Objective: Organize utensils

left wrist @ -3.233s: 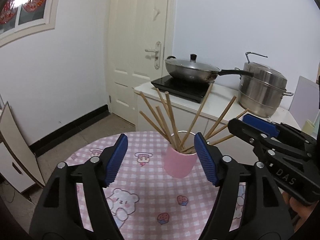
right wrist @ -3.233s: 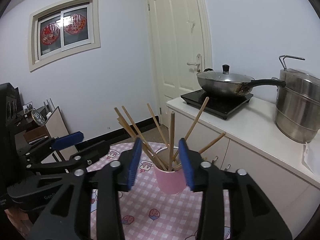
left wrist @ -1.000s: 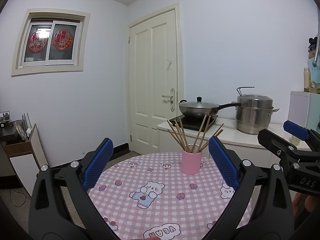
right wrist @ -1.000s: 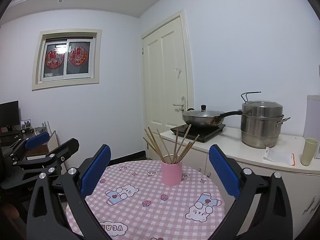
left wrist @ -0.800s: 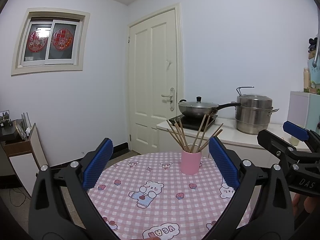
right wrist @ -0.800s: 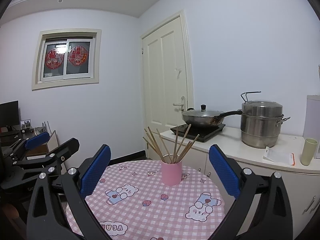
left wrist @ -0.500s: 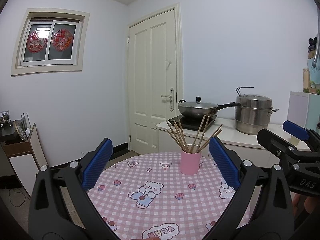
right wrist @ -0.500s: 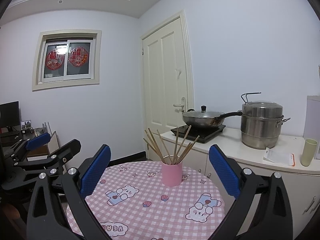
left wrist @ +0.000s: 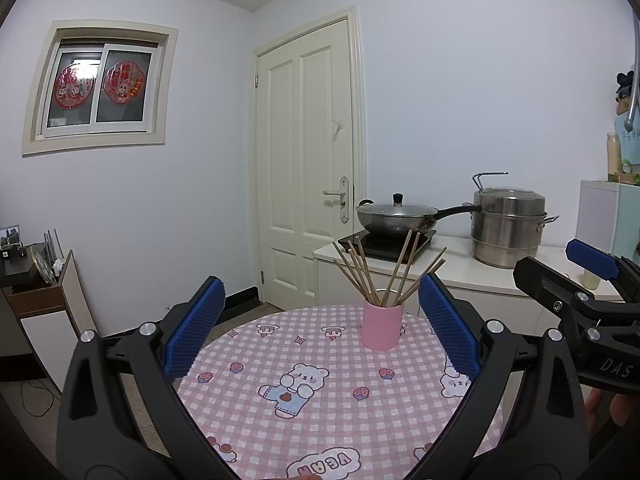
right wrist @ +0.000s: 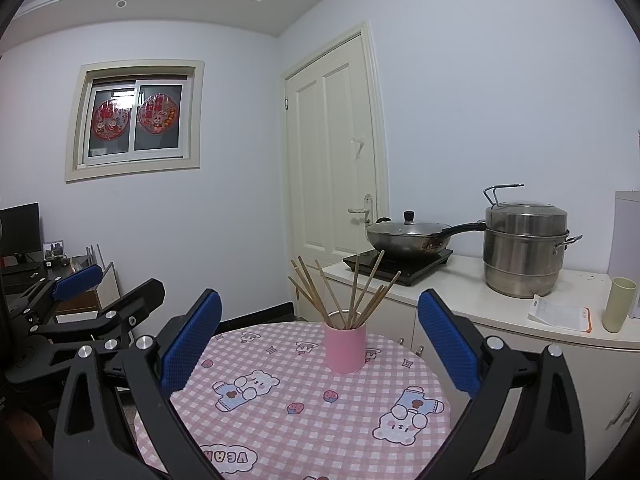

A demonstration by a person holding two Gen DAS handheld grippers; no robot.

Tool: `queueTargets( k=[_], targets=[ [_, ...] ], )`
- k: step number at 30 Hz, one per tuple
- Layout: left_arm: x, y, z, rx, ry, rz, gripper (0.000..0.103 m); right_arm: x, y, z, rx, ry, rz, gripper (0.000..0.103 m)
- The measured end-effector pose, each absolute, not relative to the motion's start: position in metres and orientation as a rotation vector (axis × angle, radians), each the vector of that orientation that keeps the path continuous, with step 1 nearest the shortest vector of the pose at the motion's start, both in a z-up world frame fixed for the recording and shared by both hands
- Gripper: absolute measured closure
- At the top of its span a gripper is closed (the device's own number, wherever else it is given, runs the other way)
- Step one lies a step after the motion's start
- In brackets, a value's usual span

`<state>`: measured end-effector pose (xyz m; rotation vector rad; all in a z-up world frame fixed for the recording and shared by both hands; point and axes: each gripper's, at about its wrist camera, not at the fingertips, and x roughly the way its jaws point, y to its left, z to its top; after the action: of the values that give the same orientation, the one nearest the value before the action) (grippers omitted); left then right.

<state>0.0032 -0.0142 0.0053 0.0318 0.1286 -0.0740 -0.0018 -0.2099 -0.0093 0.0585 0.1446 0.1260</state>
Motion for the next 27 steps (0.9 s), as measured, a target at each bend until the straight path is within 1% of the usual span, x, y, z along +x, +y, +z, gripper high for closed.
queueTargets(
  k=[27],
  targets=[
    [0.0039, -0.0126, 0.0053, 0.037, 0.131, -0.076, 0.007, 0.0004, -0.2125, -0.0106, 0.070, 0.158, 0.125, 0.008]
  ],
)
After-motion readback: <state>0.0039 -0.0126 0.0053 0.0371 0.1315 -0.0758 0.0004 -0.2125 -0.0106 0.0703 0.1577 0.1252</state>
